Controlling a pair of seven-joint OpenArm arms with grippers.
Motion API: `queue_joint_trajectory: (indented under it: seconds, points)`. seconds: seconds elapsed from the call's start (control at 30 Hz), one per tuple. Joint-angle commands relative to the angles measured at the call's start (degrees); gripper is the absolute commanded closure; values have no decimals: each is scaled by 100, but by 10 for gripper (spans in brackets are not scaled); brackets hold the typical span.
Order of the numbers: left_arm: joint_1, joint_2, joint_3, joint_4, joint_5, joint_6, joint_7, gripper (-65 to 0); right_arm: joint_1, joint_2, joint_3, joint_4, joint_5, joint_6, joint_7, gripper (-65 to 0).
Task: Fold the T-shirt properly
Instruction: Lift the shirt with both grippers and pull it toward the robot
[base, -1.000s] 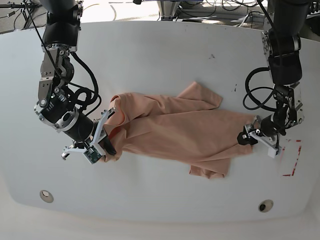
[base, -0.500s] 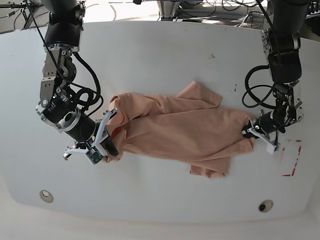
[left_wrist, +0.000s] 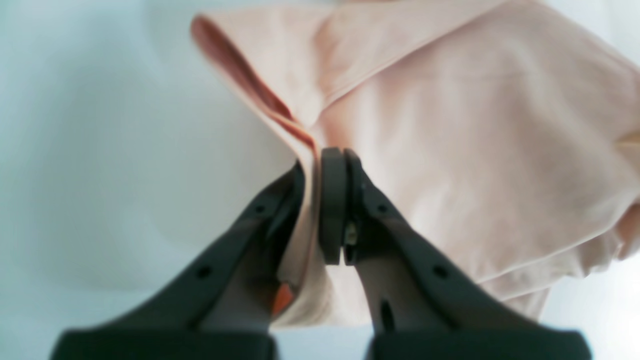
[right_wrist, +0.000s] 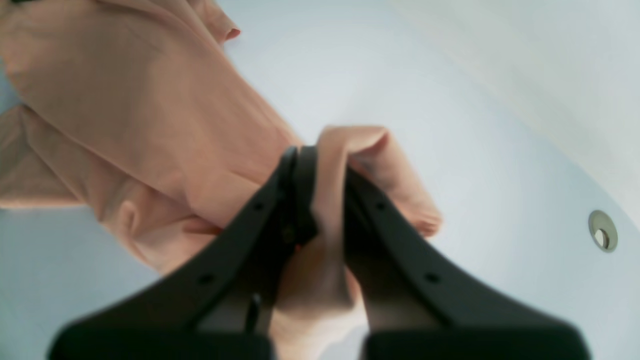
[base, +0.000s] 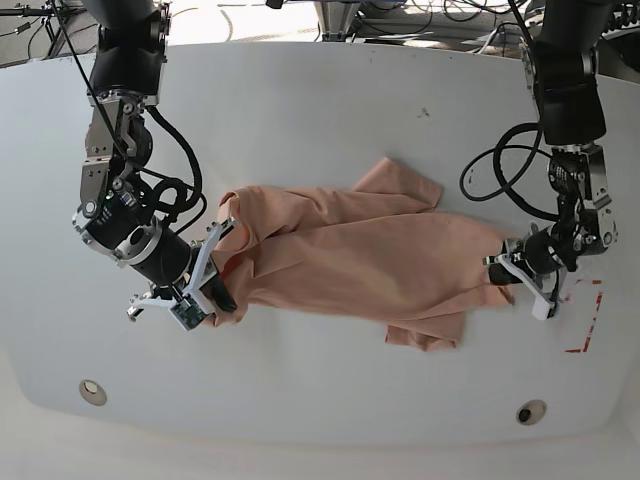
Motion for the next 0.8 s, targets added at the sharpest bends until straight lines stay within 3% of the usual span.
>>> queue_joint_trajectory:
  seconds: [0.0,0.17,0.27,0.4,0.77]
  points:
    - [-52,-77,-185,740,-120,-39,-46,0,175,76,197,-86,34,-55,121,-2]
    - [98,-77,-756,1910,-94,-30,226,0,307,111,478,-543,34,-55,121,-2]
    - [80,-94,-1081,2463,-85,-48,323,0,430,296,531,-886,34,-55,121,-2]
    - [10,-384,-1372,3009,-120,-48,393,0,729,454,540,-1379,34,-55,121,-2]
    - [-1361,-780,-1372,3123,-77,-30,393,0,2056,762,505,-2601,34,-46,121,-2]
